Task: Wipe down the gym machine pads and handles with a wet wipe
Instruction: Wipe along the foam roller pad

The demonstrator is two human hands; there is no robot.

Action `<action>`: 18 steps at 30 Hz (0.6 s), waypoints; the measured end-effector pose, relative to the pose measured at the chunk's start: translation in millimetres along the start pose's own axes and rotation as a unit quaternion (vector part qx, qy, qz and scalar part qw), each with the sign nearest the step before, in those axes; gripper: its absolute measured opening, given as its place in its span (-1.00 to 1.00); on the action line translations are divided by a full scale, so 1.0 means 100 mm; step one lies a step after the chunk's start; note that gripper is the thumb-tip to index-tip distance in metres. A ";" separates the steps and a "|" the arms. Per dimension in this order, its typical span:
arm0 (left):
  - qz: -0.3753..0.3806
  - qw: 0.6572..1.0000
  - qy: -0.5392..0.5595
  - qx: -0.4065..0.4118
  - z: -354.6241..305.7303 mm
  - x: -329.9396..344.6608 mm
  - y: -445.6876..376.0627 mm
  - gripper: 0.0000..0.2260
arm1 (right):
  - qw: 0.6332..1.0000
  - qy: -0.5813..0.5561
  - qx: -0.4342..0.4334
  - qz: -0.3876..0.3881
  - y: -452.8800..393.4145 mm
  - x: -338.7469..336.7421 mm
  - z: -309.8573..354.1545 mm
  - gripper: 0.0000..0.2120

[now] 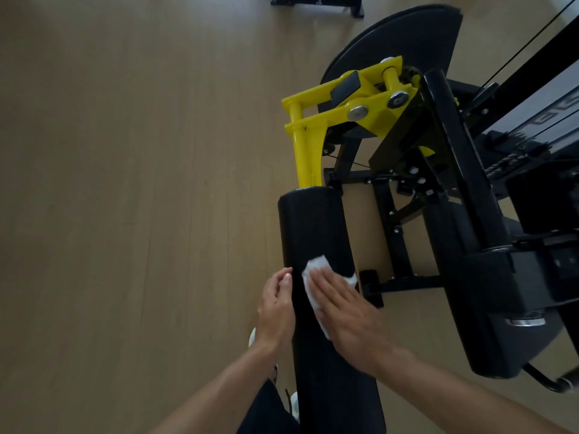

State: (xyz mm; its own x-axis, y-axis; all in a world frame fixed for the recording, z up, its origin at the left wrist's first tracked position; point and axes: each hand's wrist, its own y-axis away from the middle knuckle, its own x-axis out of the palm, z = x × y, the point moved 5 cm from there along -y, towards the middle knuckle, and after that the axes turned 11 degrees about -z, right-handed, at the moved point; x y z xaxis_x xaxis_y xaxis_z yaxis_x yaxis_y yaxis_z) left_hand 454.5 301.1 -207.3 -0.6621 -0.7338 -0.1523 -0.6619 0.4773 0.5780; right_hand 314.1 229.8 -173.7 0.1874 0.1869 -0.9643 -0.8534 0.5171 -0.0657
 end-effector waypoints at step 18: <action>0.105 0.962 0.031 -0.252 0.65 -0.10 0.19 -0.56 | 0.958 0.098 -0.212 0.166 0.06 -0.02 0.29 -0.43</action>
State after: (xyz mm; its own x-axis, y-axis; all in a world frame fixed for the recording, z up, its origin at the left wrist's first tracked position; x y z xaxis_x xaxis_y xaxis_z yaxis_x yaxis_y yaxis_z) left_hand 425.3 349.1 -246.8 -0.7296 -0.6821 0.0493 -0.2517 0.3349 0.9080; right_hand 322.9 256.9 -165.1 -0.1885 0.0994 -0.9770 -0.9788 0.0622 0.1952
